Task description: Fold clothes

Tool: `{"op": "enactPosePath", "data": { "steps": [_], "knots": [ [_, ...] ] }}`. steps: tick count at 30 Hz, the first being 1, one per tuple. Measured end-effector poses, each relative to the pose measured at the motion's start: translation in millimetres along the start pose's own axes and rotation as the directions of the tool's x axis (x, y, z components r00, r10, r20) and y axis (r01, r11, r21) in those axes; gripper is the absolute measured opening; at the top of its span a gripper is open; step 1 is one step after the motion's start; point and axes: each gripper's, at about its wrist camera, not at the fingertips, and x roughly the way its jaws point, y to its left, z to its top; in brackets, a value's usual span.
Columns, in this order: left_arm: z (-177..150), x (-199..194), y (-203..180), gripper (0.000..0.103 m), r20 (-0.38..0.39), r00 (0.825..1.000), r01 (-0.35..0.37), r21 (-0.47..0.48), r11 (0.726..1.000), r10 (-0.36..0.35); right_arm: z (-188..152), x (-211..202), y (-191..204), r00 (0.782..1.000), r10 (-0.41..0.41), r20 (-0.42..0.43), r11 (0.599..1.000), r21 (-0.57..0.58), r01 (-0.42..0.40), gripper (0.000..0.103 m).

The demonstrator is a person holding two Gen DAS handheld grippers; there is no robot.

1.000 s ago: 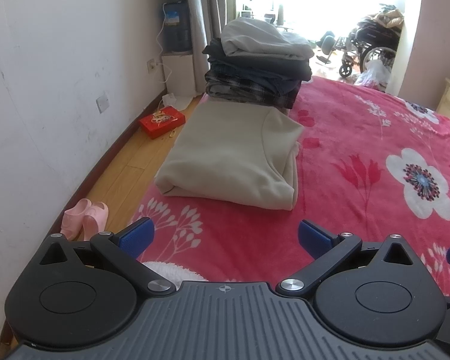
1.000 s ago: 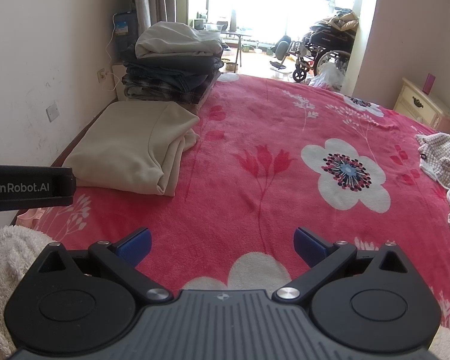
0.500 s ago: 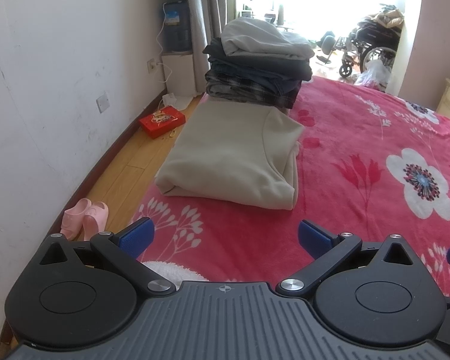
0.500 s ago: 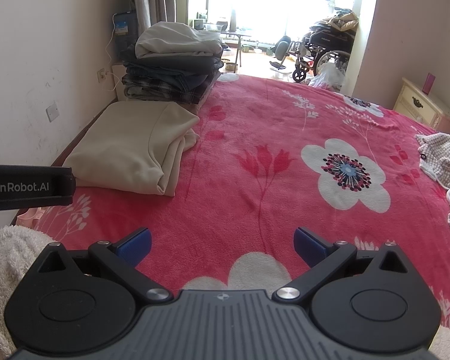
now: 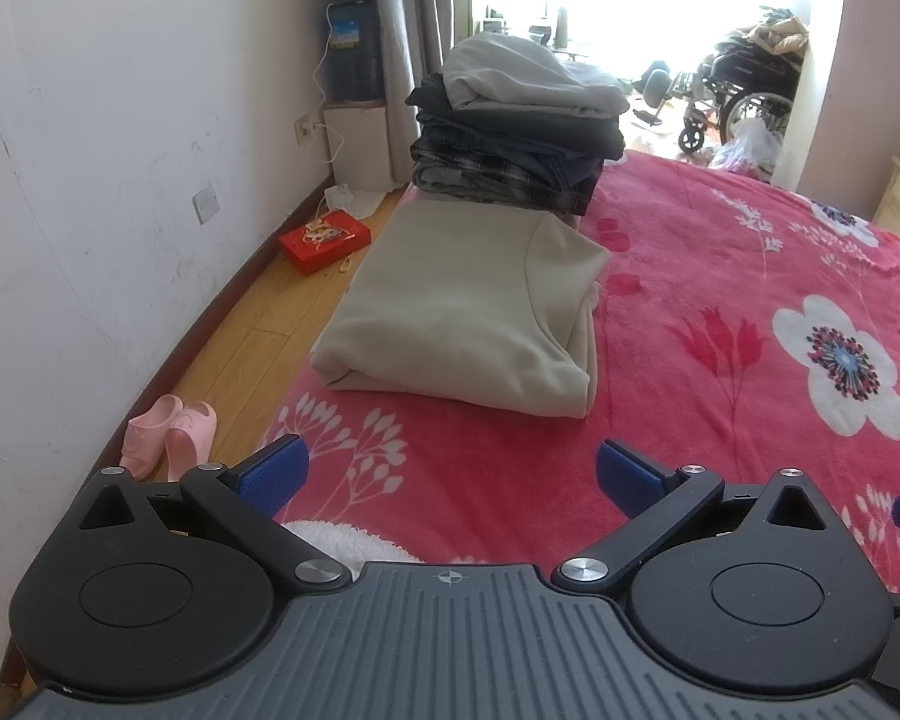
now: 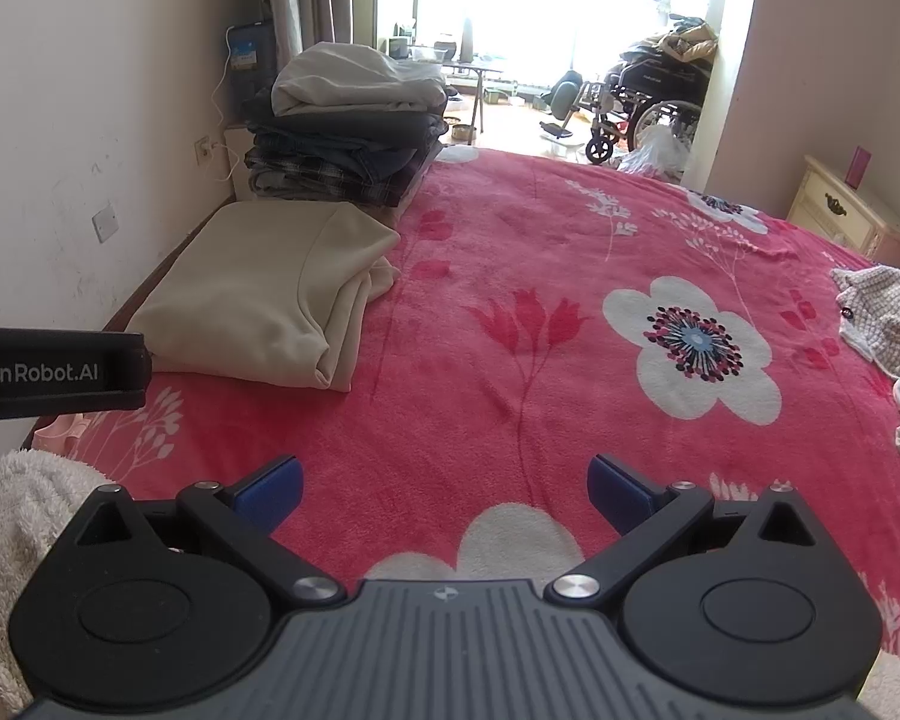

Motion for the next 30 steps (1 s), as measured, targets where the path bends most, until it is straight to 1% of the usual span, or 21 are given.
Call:
{"op": "enactPosePath", "data": {
  "steps": [30],
  "knots": [
    [0.7,0.9,-0.7,0.103,-0.005,1.000,-0.002,0.002,1.000,0.002,1.3,1.4,0.1,1.000,0.005,-0.003,1.000,-0.003,-0.005,0.103]
  ]
}}
